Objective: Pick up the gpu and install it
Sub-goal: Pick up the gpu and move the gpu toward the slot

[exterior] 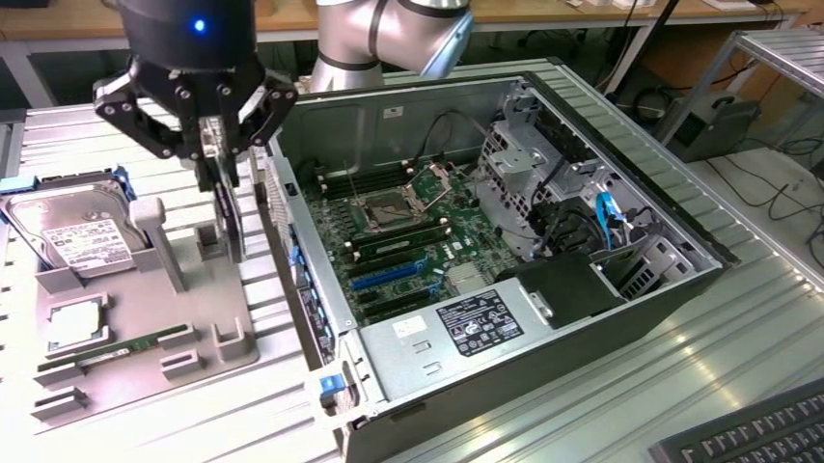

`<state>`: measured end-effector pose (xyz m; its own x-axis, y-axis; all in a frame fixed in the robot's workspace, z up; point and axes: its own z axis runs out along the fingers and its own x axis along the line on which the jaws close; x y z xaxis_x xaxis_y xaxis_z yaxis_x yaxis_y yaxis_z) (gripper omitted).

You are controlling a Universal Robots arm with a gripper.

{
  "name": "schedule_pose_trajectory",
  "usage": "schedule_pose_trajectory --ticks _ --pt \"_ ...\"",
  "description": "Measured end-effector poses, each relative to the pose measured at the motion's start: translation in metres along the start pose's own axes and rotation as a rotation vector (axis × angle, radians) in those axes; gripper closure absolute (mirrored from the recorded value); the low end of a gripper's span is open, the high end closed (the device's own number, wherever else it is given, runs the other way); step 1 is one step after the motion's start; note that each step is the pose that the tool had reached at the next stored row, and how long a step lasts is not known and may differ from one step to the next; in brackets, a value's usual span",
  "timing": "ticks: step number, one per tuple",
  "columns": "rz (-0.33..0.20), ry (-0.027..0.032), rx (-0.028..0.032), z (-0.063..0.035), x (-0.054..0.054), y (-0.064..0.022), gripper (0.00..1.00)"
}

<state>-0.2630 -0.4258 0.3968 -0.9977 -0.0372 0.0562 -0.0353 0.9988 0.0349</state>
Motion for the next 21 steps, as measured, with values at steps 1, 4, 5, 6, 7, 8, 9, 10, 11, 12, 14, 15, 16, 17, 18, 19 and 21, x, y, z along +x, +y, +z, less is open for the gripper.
schedule_pose_trajectory --ticks 1,4,5,6,7,8,9,10,11,12,14,15,16,17,18,19,21 --pt "0.0 0.001 -0.0002 -0.0059 -0.003 -0.0016 0.74" --pt "0.0 0.0044 -0.0008 -0.0229 -0.015 -0.0064 0.74" --pt "0.0 0.0059 -0.0012 -0.0291 -0.02 -0.0079 0.74" --pt "0.0 0.0071 -0.0017 -0.0339 -0.024 -0.009 0.74" --pt "0.0 0.0088 -0.0023 -0.0403 -0.03 -0.0102 0.74" --pt "0.0 0.0101 -0.0029 -0.0453 -0.035 -0.011 0.74" --pt "0.0 0.0113 -0.0039 -0.0499 -0.04 -0.0117 0.74" --pt "0.0 0.0124 -0.0049 -0.0526 -0.045 -0.0121 0.74" --pt "0.0 0.0124 -0.0064 -0.0533 -0.05 -0.0124 0.74" --pt "0.0 0.0125 -0.0081 -0.0538 -0.054 -0.0127 0.74" --pt "0.0 0.0124 -0.0109 -0.0543 -0.063 -0.0131 0.74" --pt "-0.001 0.0123 -0.0123 -0.0546 -0.068 -0.0133 0.74" --pt "-0.001 0.0122 -0.0135 -0.0548 -0.073 -0.0135 0.74" --pt "-0.001 0.0123 -0.0145 -0.0551 -0.077 -0.0136 0.74" --pt "-0.001 0.0124 -0.0152 -0.0553 -0.081 -0.0138 0.74" --pt "-0.001 0.0125 -0.0161 -0.0556 -0.087 -0.014 0.74" --pt "-0.001 0.0137 -0.0168 -0.0555 -0.096 -0.0144 0.74"
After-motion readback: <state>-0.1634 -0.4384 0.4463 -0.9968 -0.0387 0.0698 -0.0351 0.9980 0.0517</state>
